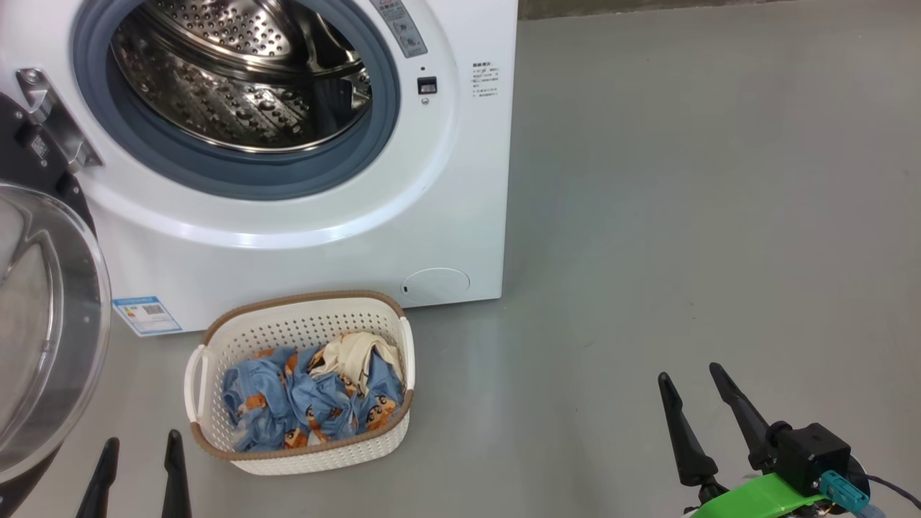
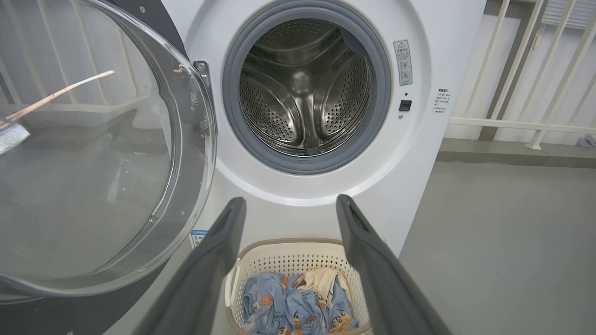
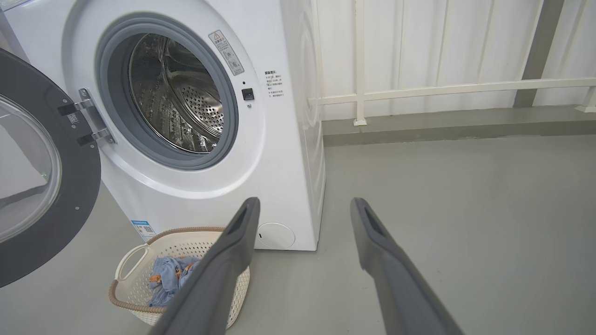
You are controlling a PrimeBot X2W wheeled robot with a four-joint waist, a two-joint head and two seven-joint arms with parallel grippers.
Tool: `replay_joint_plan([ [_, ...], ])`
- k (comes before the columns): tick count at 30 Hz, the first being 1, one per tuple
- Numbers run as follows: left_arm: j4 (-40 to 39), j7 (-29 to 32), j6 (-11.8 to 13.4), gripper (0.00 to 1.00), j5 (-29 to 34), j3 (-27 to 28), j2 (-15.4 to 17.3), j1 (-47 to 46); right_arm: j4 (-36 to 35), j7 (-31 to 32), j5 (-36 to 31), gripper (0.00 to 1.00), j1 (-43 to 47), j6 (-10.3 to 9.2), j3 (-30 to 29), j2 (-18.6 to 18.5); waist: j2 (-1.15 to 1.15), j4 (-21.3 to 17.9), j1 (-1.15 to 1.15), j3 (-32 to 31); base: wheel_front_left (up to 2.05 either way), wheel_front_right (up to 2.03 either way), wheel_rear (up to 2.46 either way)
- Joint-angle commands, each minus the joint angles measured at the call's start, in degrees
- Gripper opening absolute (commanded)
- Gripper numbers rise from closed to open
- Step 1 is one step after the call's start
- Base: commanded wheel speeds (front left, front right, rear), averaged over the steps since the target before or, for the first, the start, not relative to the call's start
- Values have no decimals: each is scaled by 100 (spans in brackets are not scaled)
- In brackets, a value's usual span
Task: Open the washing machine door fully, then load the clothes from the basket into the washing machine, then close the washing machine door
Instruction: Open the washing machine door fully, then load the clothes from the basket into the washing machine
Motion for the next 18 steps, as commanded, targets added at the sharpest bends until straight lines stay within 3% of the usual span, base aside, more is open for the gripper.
replay_joint_plan([
  [1,-98,-31,-16,100,65,202,116,-178,-124,-69,-18,100,-86,9,146,-11,0,5,0,5,0,0,0],
  [10,23,-31,-16,100,39,151,218,-238,-108,-69,13,100,-109,9,154,-11,0,22,0,30,49,-49,0],
  [18,31,-31,-16,100,11,152,246,-282,-95,-69,28,100,-125,9,160,-11,0,26,0,45,164,-164,0],
])
